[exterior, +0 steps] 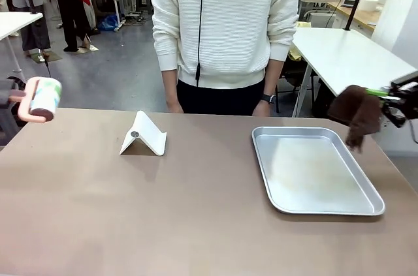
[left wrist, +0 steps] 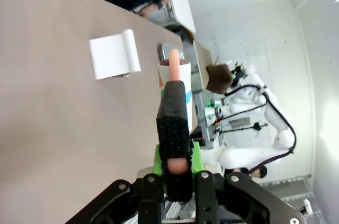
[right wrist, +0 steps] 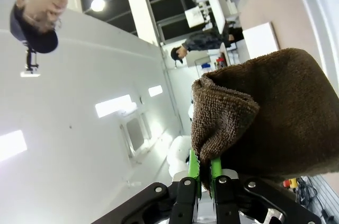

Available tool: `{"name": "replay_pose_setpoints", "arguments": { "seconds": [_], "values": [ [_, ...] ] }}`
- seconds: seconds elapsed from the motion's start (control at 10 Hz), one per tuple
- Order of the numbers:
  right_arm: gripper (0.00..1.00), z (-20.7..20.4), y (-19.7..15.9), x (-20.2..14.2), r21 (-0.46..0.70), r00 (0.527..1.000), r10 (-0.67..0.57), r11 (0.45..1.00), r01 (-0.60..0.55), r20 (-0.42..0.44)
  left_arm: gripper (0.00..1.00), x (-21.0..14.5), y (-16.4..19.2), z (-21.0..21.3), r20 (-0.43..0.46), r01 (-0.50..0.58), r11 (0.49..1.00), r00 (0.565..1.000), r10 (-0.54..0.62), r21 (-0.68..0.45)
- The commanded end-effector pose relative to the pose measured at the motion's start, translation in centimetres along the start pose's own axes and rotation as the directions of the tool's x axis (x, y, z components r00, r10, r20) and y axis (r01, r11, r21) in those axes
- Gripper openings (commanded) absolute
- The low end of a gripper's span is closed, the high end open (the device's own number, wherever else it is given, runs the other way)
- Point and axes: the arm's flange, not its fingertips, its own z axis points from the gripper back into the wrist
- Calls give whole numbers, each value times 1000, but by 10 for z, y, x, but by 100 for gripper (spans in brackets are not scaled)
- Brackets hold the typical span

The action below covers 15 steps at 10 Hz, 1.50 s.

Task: Clean the surface of the table.
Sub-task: Return the Lint Roller and towel to their original positions.

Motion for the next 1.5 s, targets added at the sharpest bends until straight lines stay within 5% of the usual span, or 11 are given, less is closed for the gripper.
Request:
{"name": "replay_pose_setpoints", "arguments": {
  "seconds": [0.0,0.1,0.3,0.6,0.9,1.4],
  "values": [
    [9,-58,9,-9,-5,997,80,997,-80,-16,22,12,-48,-35,-74,9,998,997,-4,60],
    [9,-90,9,-13,-29,995,96,995,-96,-4,22,19,-72,-58,-36,-5,995,999,9,104],
    [9,-153,-1,-23,-82,978,207,975,-205,19,22,24,-114,-118,-121,85,970,991,-59,228],
    [9,-226,-32,-37,-210,979,204,958,-198,10,22,33,-161,-202,-162,172,902,980,-116,396],
    [9,-270,-75,-37,-336,973,229,914,-226,-31,22,52,-151,-271,-174,174,834,980,-96,523],
    [9,-280,-105,-18,-368,985,173,915,-164,-10,22,63,-134,-314,-109,74,823,994,-15,563]
  ]
}}
